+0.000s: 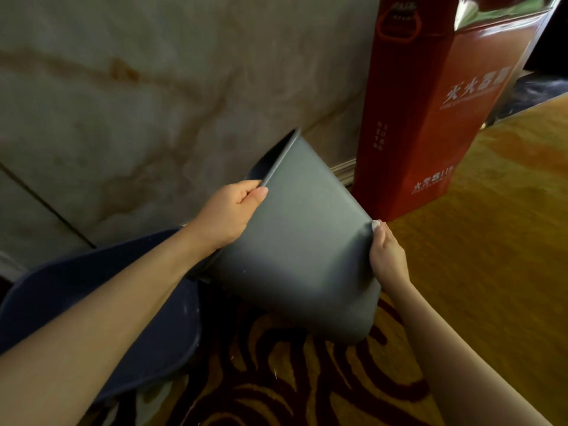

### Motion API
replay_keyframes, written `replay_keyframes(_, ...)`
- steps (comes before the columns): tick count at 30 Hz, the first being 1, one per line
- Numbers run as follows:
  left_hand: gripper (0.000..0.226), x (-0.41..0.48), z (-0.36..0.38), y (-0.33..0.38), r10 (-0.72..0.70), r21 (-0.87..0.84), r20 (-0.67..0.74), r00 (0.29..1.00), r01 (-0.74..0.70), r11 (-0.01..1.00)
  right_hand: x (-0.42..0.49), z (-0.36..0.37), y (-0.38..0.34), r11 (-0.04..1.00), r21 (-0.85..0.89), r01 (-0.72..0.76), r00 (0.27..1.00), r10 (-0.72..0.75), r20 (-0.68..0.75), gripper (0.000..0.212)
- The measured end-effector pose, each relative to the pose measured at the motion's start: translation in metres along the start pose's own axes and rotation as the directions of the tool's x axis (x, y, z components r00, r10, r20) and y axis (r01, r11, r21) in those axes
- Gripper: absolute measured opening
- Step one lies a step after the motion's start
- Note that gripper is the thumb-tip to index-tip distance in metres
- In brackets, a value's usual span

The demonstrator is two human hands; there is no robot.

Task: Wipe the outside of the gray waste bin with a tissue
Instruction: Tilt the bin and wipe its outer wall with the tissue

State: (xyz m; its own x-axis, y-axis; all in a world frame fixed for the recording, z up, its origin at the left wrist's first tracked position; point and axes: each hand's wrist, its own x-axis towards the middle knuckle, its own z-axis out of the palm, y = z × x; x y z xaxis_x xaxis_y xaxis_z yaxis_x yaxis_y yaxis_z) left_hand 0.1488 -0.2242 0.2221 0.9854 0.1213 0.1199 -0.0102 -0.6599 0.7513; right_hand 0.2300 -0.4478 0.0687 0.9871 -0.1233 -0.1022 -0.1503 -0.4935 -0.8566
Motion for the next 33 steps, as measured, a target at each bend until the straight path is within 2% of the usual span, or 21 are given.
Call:
replay_keyframes(3,0.033,0.002,0.004,0.005,-0.022,-0.033,0.015,1.0,0.022,0.999,-0.003,-0.002,-0.009,1.0,0.006,-0.001,1.0,0.001,0.01,0.052)
replay_keyframes(6,0.038,0.011,0.006,0.009,-0.059,-0.018,-0.008,0.998,0.059,0.998,-0.036,0.012,-0.033,0.982,0.055,0.179,0.979,-0.183,0.089,0.047)
replay_keyframes(9,0.027,0.024,0.005,0.01,-0.135,-0.053,-0.091,0.987,0.13,0.99,-0.082,0.028,-0.056,0.914,0.126,0.387,0.895,-0.405,0.186,0.047)
replay_keyframes(12,0.011,0.033,0.002,0.009,-0.264,-0.159,-0.105,0.959,0.246,0.956,-0.112,0.02,-0.073,0.866,0.194,0.46,0.842,-0.495,0.214,0.048)
replay_keyframes(16,0.033,0.046,-0.004,0.017,-0.44,-0.231,-0.134,0.888,0.404,0.885,-0.139,0.008,-0.105,0.764,0.218,0.608,0.734,-0.645,0.213,0.044)
replay_keyframes(19,0.032,0.05,-0.007,0.027,-0.504,-0.292,-0.084,0.86,0.462,0.837,-0.152,0.011,-0.121,0.674,0.157,0.722,0.655,-0.739,0.16,0.046)
replay_keyframes(21,0.019,0.05,-0.008,0.032,-0.546,-0.318,0.008,0.838,0.52,0.793,-0.154,0.015,-0.123,0.66,0.099,0.745,0.654,-0.751,0.085,0.044)
replay_keyframes(22,0.024,0.048,-0.009,0.034,-0.555,-0.336,0.073,0.828,0.545,0.768,-0.153,0.017,-0.122,0.661,0.07,0.747,0.659,-0.75,0.051,0.043)
replay_keyframes(25,0.034,0.045,-0.014,0.038,-0.484,-0.454,0.212,0.849,0.524,0.72,-0.135,0.018,-0.123,0.676,-0.009,0.737,0.676,-0.737,-0.019,0.043)
replay_keyframes(27,0.036,0.045,-0.02,0.037,-0.386,-0.552,0.323,0.864,0.503,0.665,-0.116,0.015,-0.131,0.715,-0.018,0.699,0.714,-0.699,-0.035,0.041)
replay_keyframes(28,0.042,0.044,-0.026,0.035,-0.318,-0.555,0.38,0.868,0.49,0.673,-0.107,0.013,-0.136,0.738,-0.001,0.675,0.737,-0.675,-0.032,0.041)
replay_keyframes(31,0.047,0.03,-0.041,0.021,-0.087,-0.433,0.497,0.864,0.333,0.837,-0.086,0.009,-0.146,0.78,0.044,0.624,0.781,-0.625,0.004,0.04)
replay_keyframes(33,0.036,0.019,-0.042,0.01,-0.023,-0.438,0.446,0.895,0.24,0.866,-0.08,0.008,-0.147,0.785,0.057,0.616,0.784,-0.619,0.051,0.04)
